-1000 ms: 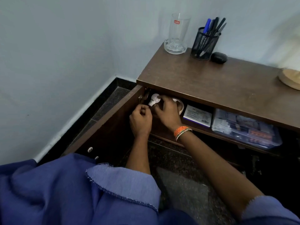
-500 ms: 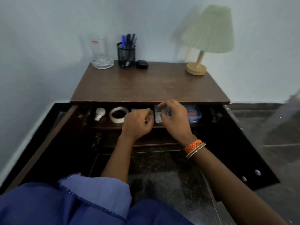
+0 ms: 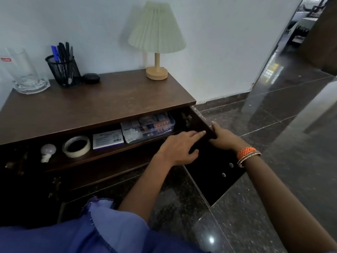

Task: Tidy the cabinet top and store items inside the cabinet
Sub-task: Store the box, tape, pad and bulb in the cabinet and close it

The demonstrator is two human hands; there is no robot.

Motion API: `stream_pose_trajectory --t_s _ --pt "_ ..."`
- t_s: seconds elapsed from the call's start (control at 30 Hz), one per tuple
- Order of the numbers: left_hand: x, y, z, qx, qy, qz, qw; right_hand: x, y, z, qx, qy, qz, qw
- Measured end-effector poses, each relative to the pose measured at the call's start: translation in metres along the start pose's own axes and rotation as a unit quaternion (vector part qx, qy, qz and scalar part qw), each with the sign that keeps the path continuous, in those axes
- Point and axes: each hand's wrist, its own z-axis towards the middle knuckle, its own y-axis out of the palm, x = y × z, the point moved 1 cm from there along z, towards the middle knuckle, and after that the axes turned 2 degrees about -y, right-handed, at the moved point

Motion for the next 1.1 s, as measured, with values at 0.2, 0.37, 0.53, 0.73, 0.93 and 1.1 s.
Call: stream_pose_trajectory --t_s 0.2,0.37,0.53,0.73,0.93,1.1 --pt "-0.013 0.014 -0.009 -0.069 -0.010 0.046 0.997 -0.003 -0.010 0.007 -0.046 -0.004 0.035 0.998" --pt "-0.028 0.007 -0.018 -0.045 -0.054 0.026 0.997 -0.018 0.004 0.000 -0.017 0.014 0.044 0.999" --pt "-0.039 -0.011 -0.025 -0.064 -0.160 -0.113 0.978 -0.044 0.030 0.001 0.007 0.030 0.126 0.992" --pt "-0.047 -0.029 -0.039 -0.128 -0.258 -0.348 0.892 -0.090 0.061 0.000 0.079 0.020 0.214 0.973" --pt "-0.068 -0.051 -0.064 -0.144 -0.276 -0.351 0.883 -0.129 0.077 0.009 0.030 0.019 0.356 0.934" --pt "-0.105 -0.062 -0.092 0.055 -0.344 -0.238 0.907 -0.147 0.141 -0.022 0.022 -0.068 0.386 0.920"
